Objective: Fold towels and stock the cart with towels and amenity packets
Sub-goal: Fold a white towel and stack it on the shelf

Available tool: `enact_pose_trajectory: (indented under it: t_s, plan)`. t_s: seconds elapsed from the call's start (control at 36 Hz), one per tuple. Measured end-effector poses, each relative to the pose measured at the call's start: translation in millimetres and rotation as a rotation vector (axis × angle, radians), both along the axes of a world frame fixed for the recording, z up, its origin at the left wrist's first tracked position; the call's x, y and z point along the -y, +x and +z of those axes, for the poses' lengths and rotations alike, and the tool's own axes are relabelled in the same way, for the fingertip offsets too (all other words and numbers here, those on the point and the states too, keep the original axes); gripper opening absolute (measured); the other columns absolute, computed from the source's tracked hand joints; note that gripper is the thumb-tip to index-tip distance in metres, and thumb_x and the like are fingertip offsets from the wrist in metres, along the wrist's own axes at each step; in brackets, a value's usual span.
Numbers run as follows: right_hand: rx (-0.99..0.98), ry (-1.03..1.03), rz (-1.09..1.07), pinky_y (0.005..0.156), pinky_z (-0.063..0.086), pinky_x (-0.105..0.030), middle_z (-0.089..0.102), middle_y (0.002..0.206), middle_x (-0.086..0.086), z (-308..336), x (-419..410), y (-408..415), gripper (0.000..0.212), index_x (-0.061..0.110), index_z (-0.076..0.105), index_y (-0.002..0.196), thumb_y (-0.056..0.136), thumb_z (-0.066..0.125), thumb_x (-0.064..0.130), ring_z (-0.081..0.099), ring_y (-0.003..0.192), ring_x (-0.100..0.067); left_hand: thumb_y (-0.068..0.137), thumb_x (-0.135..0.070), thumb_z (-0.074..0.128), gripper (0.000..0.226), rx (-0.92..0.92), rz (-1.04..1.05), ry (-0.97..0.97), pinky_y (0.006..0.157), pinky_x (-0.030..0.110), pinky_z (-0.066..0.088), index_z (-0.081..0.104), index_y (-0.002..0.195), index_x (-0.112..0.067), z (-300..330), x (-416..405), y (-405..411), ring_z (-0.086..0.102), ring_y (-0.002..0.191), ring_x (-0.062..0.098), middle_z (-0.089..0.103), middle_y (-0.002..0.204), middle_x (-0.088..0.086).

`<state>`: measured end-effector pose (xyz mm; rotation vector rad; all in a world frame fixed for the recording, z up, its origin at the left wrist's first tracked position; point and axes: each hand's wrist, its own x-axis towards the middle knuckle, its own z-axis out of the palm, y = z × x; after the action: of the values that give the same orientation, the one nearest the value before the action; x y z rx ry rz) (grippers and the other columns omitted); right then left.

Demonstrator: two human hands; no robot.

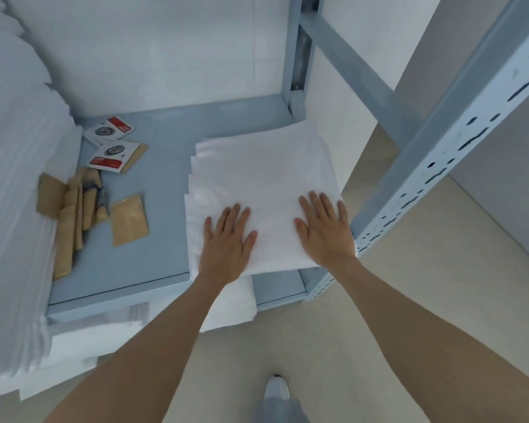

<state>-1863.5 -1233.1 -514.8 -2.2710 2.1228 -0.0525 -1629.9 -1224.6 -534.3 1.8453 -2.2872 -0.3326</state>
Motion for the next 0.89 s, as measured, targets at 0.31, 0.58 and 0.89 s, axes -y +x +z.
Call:
enact_pose_trajectory:
  t_s: [0.31, 0.58, 0.89]
  plan:
    - [0.091, 0.198, -0.134, 0.123, 0.012, -0.046, 0.009, 0.165, -0.008, 42, -56, 5, 0.059, 0.012, 0.016, 0.156, 0.104, 0.034, 0.033, 0.006, 0.153, -0.025, 0.107, -0.035, 0.035, 0.055, -0.014, 0.156, 0.378, 0.122, 0.038, 0.016, 0.026, 0.155, -0.009, 30, -89, 138, 0.017, 0.151, 0.025, 0.022, 0.164, 0.008]
    - [0.312, 0.334, -0.271, 0.108, 0.034, -0.047, 0.018, 0.158, -0.014, 83, -109, 53, 0.059, 0.008, 0.026, 0.15, 0.097, 0.047, 0.02, 0.024, 0.143, -0.033, 0.103, -0.035, 0.05, 0.049, -0.347, 0.303, 0.273, 0.115, 0.039, 0.029, 0.045, 0.146, -0.014, 101, -126, 152, 0.038, 0.139, 0.027, 0.043, 0.152, 0.009]
    - [1.499, 0.218, -0.282, 0.12, 0.029, -0.04, 0.038, 0.157, 0.001, 156, -121, 80, 0.048, 0.017, 0.037, 0.152, 0.106, 0.039, 0.033, 0.038, 0.142, -0.016, 0.104, -0.049, 0.038, 0.051, -1.441, 0.423, 0.39, 0.107, 0.042, 0.046, 0.054, 0.14, -0.016, 181, -118, 41, 0.06, 0.121, 0.024, 0.061, 0.134, 0.004]
